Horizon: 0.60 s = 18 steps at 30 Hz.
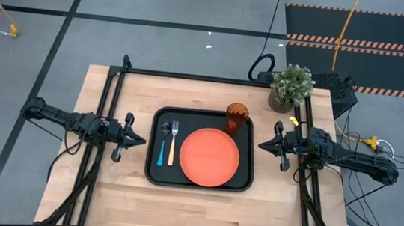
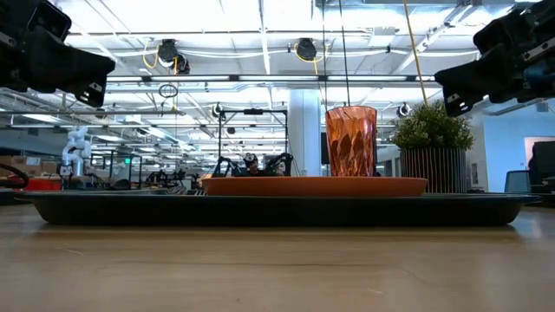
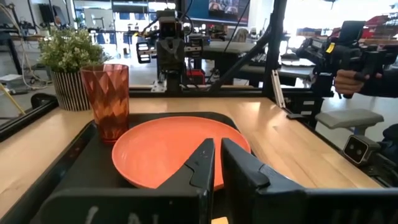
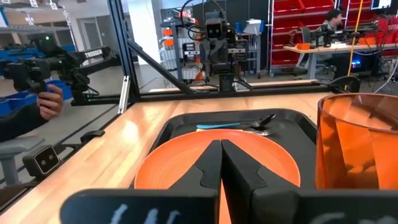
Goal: Pick and place plate/cup/fork/spoon on tray
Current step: Return to Home Position
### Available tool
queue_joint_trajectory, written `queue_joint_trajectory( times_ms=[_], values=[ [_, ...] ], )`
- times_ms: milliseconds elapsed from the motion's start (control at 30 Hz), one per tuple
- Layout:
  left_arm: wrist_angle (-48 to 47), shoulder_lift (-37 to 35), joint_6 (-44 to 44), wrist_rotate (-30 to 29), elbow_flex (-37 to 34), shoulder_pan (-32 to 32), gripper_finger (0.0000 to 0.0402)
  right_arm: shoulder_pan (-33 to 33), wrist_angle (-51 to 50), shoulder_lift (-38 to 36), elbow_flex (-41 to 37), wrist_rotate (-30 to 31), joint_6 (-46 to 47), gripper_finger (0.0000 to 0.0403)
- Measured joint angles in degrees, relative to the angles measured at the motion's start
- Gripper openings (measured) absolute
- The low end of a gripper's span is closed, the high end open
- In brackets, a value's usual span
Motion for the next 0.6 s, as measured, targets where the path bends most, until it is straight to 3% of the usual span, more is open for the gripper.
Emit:
queue_joint_trajectory(
  times_ms=[600],
  values=[
    [0.4,0.1,5.2,-0.1,0.0,0.0,0.0033,0.0,1.6,0.6,0.0,-0.2,-1.1,0.0]
  ],
)
